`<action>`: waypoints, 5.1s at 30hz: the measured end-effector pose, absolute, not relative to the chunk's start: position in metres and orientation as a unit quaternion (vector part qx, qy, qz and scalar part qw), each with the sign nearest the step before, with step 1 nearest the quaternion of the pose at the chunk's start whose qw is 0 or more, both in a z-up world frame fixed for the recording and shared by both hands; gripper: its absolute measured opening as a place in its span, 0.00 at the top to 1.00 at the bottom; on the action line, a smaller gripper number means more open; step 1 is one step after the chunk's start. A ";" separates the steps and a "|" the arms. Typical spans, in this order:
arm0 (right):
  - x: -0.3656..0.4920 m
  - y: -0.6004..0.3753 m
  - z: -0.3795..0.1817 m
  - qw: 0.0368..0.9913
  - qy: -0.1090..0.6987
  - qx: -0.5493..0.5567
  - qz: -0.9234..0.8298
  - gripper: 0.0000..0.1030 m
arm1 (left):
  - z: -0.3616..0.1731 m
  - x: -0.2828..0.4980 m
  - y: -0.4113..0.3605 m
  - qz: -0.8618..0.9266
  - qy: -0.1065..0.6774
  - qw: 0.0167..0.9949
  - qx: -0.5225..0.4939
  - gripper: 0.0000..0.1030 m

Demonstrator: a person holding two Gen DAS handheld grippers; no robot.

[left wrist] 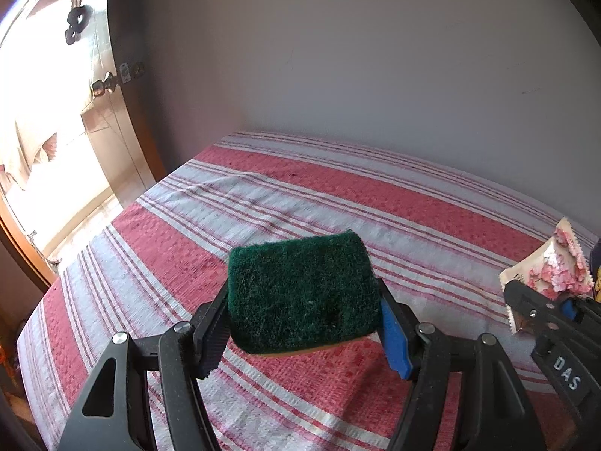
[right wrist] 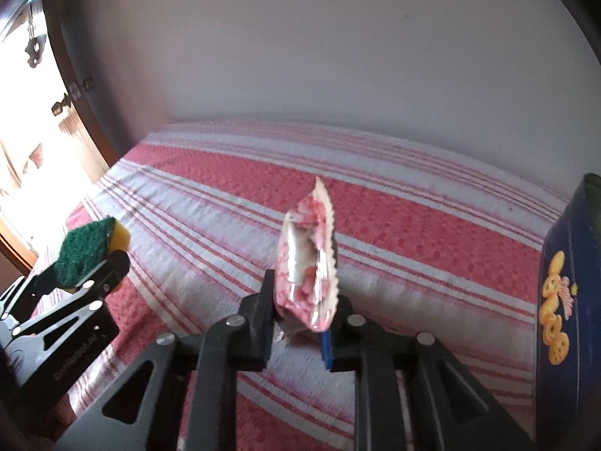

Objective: Organize objects
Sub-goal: 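Lift the scrub sponge and pink packet and carry both over the tin, then open both tools over the tin to drop the sponge and packet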

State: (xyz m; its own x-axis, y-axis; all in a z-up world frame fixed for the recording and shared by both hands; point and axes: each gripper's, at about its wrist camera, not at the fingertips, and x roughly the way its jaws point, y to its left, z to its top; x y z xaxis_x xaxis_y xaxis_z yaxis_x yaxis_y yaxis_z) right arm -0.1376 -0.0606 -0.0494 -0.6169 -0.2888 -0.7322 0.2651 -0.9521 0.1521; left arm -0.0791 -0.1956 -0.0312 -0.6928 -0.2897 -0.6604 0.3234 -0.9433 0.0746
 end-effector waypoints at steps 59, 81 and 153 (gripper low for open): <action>0.035 0.128 0.028 0.016 -0.023 0.212 -0.977 0.82 | 0.024 -0.021 0.029 -0.970 -0.038 -0.008 0.239 0.32; 0.024 0.187 0.040 -0.082 -0.044 0.196 -0.976 0.82 | 0.036 -0.038 0.109 -0.969 -0.057 -0.066 0.233 0.32; -0.037 0.248 0.016 -0.086 -0.063 0.226 -0.968 0.09 | 0.034 -0.097 0.064 -0.953 0.006 -0.078 0.292 0.05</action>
State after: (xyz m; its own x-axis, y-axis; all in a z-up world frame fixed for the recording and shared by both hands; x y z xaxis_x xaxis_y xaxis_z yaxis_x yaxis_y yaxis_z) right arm -0.0370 0.2480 0.0160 -0.8833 0.1376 -0.4482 -0.1948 -0.9772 0.0840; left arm -0.0970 0.0636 0.0340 -0.8175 0.1515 -0.5556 -0.1446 -0.9879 -0.0567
